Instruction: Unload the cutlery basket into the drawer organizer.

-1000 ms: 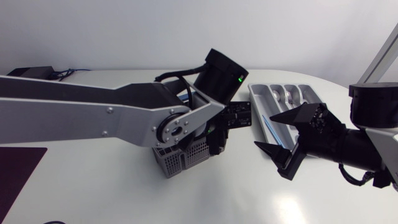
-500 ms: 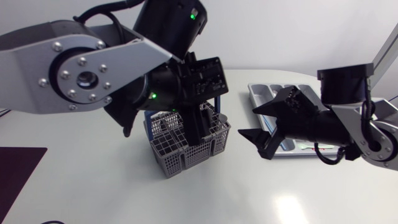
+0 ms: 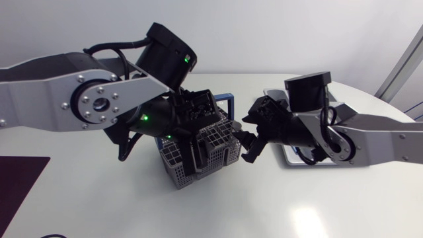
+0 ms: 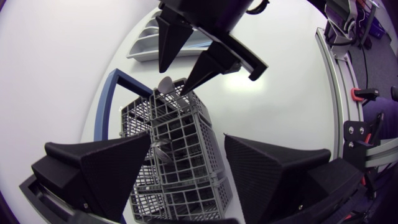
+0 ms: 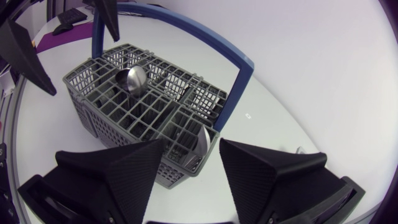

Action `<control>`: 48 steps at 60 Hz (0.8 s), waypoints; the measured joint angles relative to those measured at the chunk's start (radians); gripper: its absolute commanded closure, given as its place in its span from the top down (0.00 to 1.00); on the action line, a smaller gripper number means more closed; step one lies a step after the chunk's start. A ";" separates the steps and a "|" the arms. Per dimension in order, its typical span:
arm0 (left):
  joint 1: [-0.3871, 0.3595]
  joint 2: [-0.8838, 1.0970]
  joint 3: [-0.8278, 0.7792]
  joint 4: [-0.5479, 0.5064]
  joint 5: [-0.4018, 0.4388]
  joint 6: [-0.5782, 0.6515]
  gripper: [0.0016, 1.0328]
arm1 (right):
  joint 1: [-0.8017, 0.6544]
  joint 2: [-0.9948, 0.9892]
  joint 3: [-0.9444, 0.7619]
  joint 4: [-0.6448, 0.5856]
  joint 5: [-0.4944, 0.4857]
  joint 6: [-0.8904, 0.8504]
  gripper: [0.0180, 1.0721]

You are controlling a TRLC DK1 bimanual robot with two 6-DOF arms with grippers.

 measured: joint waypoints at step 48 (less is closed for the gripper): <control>0.001 -0.021 -0.045 -0.002 0.013 -0.007 0.94 | 0.051 0.005 0.053 -0.052 0.107 -0.042 0.06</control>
